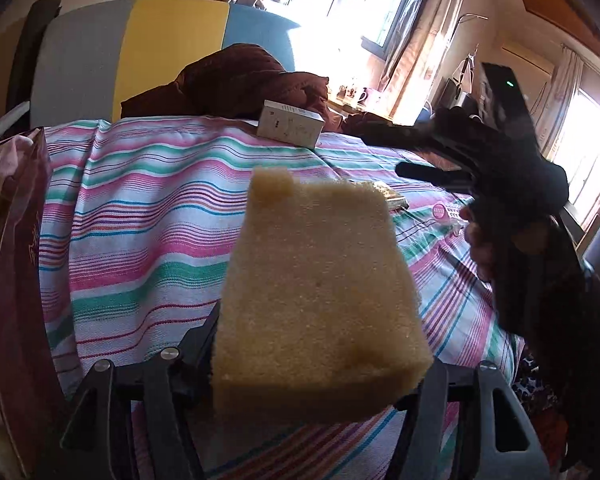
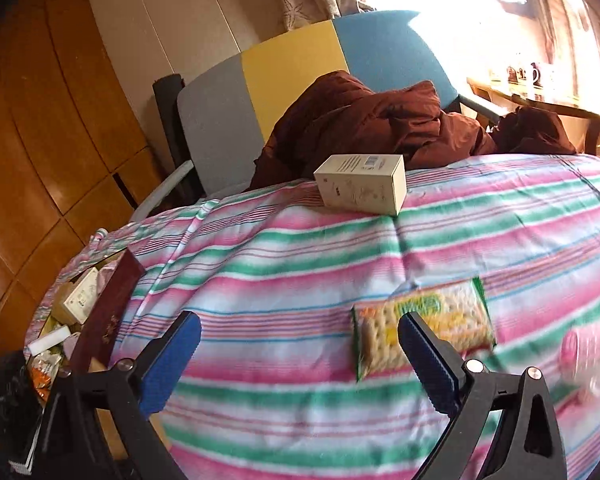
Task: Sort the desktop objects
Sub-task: 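Grasp the cream barcode box with the right tool while the left tool holds the sponge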
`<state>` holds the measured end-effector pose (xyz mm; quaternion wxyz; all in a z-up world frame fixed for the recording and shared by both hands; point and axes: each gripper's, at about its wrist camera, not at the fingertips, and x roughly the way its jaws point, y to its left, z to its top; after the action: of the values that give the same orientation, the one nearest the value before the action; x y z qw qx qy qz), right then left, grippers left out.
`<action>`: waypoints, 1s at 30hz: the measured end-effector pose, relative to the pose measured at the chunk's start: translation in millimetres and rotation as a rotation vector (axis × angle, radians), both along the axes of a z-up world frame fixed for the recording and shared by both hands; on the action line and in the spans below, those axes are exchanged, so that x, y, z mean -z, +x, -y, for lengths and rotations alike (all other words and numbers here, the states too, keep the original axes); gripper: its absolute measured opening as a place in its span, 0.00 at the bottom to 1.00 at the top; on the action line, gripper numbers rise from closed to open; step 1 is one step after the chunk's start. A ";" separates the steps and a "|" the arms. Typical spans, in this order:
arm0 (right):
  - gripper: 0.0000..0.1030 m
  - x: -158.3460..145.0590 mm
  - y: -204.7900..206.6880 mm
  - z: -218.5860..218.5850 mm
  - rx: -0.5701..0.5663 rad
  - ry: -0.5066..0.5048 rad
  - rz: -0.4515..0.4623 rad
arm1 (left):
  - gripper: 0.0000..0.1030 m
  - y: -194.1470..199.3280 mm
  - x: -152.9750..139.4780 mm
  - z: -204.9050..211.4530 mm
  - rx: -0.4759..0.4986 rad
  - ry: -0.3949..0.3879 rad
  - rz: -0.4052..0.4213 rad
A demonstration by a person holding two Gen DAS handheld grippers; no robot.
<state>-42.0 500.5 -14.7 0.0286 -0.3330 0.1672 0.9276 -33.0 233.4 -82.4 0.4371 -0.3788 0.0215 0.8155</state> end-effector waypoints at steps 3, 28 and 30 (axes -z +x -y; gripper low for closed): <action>0.97 -5.4 -40.4 -19.0 0.028 0.038 0.020 | 0.67 0.1 1.3 -0.8 0.007 0.009 0.003; 0.91 29.3 -215.4 -32.2 -0.312 0.591 0.394 | 0.69 -2.0 3.6 2.6 0.015 0.056 0.038; 0.84 30.0 -211.0 -32.0 -0.291 0.597 0.381 | 0.69 -2.2 3.7 2.6 0.014 0.056 0.038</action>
<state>-253.0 532.5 -44.8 0.0227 -0.4968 -0.1676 0.8513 -35.2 230.7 -86.0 0.4537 -0.3819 -0.0068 0.8052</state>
